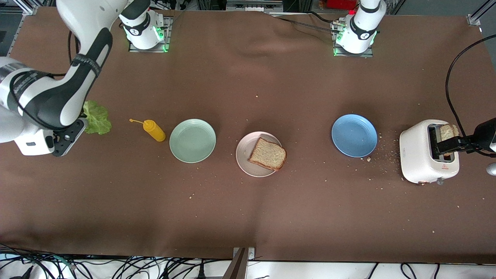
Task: Make sandwich in beige plate with both arms
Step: 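Lift the lettuce and carry it toward the beige plate with the right gripper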
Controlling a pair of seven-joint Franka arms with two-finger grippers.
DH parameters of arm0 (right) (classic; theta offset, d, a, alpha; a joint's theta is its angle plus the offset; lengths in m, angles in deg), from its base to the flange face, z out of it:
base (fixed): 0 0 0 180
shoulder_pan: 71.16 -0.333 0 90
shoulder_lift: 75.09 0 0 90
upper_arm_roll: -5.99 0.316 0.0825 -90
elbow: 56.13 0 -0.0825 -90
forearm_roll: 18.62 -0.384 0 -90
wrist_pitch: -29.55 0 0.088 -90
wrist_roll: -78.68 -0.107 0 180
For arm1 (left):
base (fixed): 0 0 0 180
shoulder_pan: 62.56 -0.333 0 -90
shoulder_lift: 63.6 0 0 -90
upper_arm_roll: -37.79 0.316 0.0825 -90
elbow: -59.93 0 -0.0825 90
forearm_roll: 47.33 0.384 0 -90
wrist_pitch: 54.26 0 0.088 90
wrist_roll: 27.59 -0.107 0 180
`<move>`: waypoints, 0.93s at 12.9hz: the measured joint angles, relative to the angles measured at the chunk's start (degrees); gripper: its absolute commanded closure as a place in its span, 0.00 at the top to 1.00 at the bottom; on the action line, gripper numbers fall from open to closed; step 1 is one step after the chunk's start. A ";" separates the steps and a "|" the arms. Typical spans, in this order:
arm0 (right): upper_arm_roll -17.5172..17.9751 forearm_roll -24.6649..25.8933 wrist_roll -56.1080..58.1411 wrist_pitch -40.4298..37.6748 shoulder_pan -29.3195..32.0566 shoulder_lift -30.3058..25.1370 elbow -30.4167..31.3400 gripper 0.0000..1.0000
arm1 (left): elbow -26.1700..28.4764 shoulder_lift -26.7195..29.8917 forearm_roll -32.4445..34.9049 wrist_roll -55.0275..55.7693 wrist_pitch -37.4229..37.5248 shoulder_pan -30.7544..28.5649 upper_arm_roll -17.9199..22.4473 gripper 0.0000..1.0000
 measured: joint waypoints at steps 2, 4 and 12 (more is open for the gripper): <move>-1.45 -2.61 -2.69 -0.20 -3.60 -0.06 0.03 0.00 | 0.00 0.00 0.00 0.00 0.00 0.00 0.00 1.00; -1.33 -8.03 -5.85 -0.59 -4.80 0.18 0.07 0.00 | 0.00 -0.01 0.00 0.00 0.00 -0.03 0.00 1.00; 2.74 -20.98 -22.84 3.13 -16.02 0.76 -0.05 0.00 | 0.00 -0.01 0.00 0.00 0.00 -0.12 0.00 1.00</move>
